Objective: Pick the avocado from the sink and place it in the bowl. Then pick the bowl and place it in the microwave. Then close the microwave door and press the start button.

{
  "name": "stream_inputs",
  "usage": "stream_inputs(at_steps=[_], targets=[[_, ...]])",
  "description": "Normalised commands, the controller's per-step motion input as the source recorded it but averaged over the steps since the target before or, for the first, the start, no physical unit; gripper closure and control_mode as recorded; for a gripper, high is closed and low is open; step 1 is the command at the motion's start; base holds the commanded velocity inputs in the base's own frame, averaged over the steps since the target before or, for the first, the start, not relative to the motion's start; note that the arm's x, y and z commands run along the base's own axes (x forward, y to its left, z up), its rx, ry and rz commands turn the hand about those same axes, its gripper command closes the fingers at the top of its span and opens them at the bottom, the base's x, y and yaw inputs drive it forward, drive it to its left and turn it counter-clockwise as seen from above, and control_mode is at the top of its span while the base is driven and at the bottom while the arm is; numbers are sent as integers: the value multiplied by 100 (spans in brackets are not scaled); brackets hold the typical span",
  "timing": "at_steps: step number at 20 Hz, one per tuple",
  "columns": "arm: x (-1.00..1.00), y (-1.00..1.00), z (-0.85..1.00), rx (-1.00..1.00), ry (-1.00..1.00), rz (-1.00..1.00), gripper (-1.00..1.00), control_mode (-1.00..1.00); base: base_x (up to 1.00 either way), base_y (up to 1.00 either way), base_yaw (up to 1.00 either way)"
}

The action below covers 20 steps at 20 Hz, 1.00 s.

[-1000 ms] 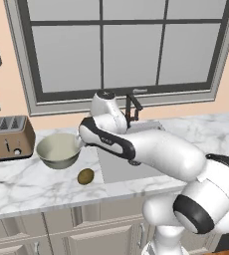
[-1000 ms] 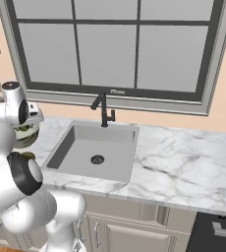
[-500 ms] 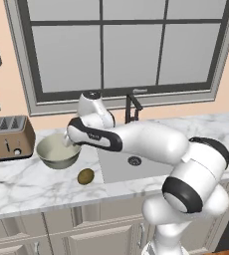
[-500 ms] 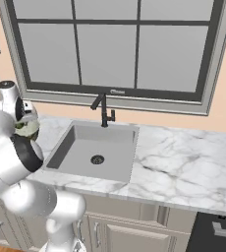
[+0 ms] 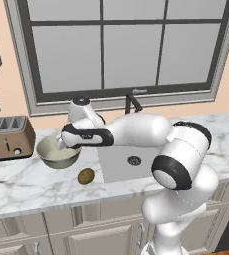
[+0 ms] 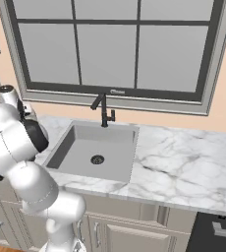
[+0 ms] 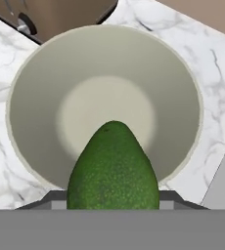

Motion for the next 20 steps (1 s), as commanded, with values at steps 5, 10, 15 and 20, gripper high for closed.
stream_inputs(at_steps=[5, 10, 15, 20], targets=[[13, 7, -21, -1, 0, 0, 100, -100, 0, 0, 0], [2, 0, -24, 0, 0, 0, 100, -100, 0, 0, 0], [0, 0, -27, 0, 0, 0, 100, -100, 0, 0, 0], [0, 0, -20, 0, 0, 0, -100, -100, 0, 0, 0]])
